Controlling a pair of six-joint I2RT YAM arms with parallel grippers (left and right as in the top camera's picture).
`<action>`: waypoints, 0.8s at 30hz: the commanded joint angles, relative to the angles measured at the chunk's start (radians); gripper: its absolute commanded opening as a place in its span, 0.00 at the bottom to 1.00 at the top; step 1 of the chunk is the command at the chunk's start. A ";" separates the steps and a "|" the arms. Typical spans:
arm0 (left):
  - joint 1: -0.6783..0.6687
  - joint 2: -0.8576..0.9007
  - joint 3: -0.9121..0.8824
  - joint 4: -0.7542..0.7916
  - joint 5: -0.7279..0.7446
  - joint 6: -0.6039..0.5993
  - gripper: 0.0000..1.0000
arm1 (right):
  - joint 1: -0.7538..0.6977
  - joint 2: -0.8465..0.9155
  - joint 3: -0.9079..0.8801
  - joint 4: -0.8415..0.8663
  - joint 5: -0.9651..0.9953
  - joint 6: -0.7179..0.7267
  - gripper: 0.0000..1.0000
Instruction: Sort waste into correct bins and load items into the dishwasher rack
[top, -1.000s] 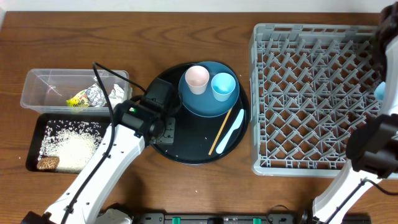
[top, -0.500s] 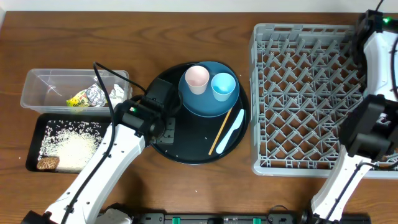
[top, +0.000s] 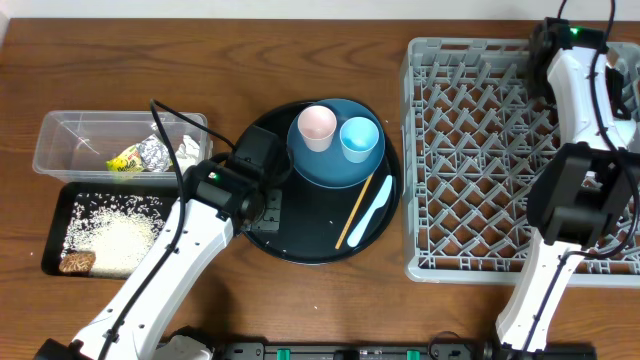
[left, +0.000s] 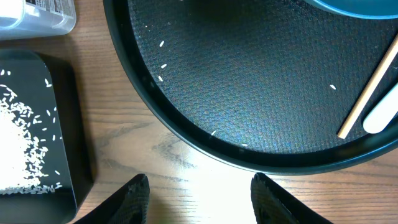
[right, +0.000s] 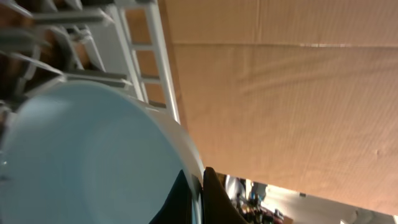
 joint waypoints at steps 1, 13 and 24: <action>0.006 0.004 -0.007 -0.007 -0.011 -0.005 0.54 | 0.034 0.037 0.010 0.032 -0.060 -0.029 0.01; 0.006 0.004 -0.007 -0.006 0.008 -0.006 0.54 | 0.115 0.030 0.029 0.087 -0.286 -0.073 0.57; 0.006 0.003 -0.007 -0.006 0.003 -0.002 0.54 | 0.133 -0.085 0.187 0.003 -0.700 -0.074 0.66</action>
